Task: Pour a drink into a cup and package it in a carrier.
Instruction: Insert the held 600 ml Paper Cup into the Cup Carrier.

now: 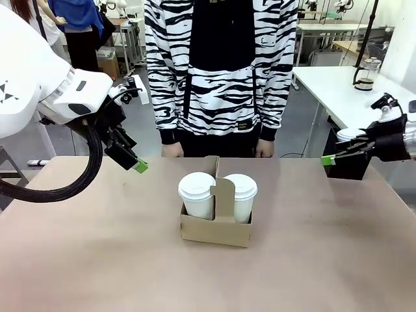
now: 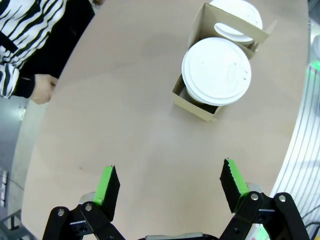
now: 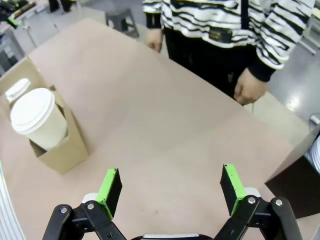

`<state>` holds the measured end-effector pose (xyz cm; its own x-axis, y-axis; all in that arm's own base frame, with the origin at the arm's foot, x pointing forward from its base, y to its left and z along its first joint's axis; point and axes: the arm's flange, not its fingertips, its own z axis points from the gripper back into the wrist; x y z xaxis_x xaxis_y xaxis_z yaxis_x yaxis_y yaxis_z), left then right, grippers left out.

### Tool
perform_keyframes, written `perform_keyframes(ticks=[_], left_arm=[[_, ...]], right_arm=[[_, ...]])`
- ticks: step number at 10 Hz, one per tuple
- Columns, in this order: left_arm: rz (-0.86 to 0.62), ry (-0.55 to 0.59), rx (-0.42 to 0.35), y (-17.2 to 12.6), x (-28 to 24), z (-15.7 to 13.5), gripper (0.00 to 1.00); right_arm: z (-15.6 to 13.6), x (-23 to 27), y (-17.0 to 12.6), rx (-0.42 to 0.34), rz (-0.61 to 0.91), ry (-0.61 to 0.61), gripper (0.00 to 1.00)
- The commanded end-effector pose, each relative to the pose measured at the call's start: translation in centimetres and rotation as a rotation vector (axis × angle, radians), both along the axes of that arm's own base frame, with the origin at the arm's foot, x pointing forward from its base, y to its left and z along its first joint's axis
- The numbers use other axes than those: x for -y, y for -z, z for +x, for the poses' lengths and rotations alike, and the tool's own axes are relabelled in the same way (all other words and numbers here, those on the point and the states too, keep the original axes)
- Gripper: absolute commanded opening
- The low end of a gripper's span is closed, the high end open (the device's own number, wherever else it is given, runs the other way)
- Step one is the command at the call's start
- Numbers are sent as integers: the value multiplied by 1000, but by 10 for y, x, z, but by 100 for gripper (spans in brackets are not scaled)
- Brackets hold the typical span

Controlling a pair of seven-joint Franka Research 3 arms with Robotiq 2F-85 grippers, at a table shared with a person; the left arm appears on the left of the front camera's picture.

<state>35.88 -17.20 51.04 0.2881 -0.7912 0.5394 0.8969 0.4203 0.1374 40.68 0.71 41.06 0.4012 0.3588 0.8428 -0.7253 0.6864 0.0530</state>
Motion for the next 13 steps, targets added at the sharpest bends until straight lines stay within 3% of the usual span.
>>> perform_keyframes(ticks=[1,13], left_arm=[[6,-8,-4,-1,0,1,100],[6,-8,-4,-1,0,1,100]], right_arm=[[-1,9,7,2,32,-26,100],[-1,9,7,2,32,-26,100]])
